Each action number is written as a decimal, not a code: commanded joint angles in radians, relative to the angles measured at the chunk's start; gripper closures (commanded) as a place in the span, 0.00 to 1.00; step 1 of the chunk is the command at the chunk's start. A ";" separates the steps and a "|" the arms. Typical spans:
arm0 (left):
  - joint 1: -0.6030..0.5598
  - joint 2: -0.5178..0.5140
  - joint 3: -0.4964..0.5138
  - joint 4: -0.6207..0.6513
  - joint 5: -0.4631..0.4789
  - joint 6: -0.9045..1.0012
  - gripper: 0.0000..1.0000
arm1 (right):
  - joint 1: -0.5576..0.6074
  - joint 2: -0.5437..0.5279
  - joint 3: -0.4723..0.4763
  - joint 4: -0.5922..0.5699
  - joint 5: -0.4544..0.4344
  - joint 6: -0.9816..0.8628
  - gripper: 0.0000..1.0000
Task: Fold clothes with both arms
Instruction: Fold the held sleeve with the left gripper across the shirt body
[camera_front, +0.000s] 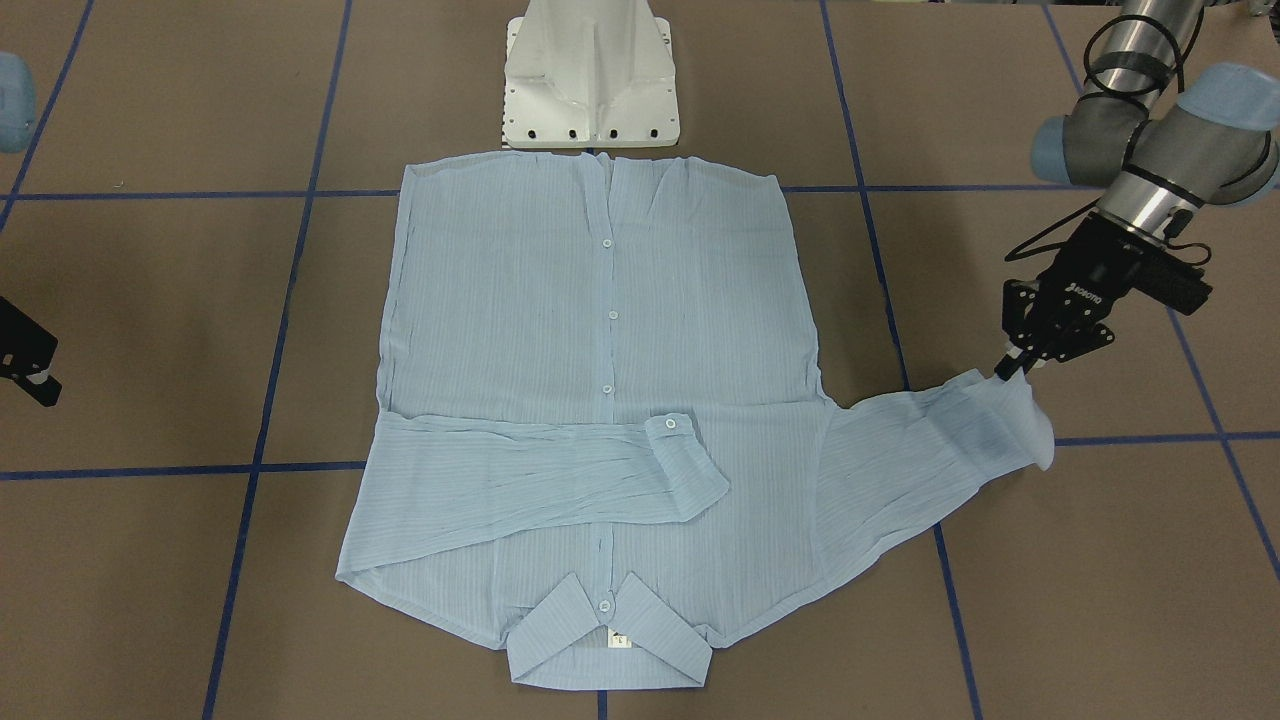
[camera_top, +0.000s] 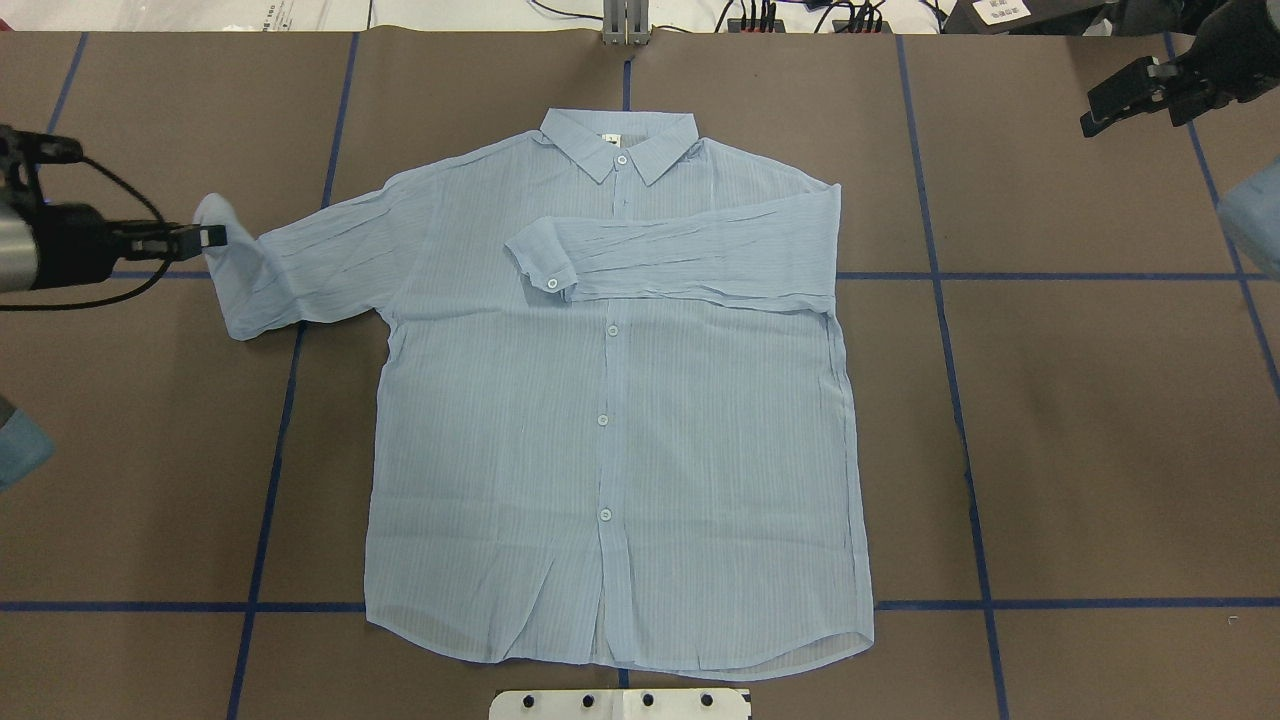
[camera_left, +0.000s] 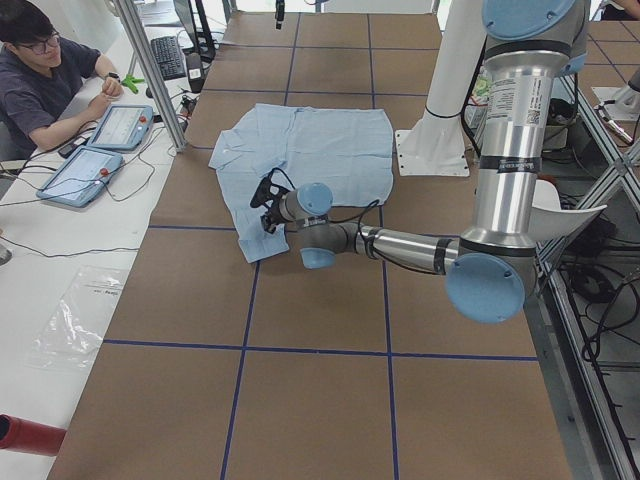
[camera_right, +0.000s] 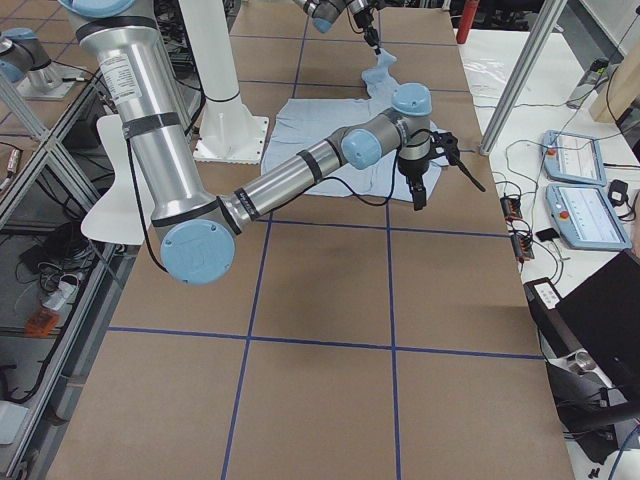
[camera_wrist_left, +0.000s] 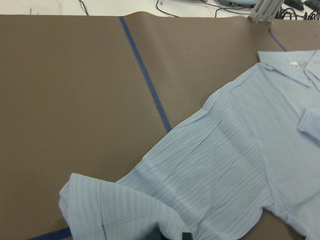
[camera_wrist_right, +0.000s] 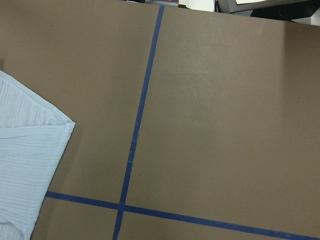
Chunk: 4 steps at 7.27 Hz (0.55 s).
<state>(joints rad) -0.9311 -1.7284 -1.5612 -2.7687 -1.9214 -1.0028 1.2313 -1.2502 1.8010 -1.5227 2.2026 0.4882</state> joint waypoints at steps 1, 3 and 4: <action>0.058 -0.300 0.030 0.258 0.004 -0.161 1.00 | -0.001 0.000 0.000 -0.001 -0.001 0.001 0.00; 0.159 -0.481 0.107 0.305 0.028 -0.308 1.00 | -0.001 0.000 -0.002 -0.001 -0.001 0.001 0.00; 0.185 -0.570 0.178 0.305 0.069 -0.360 1.00 | -0.001 0.000 0.000 -0.001 -0.001 0.001 0.00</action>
<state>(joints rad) -0.7851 -2.1900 -1.4536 -2.4743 -1.8860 -1.2929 1.2303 -1.2502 1.8003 -1.5232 2.2013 0.4893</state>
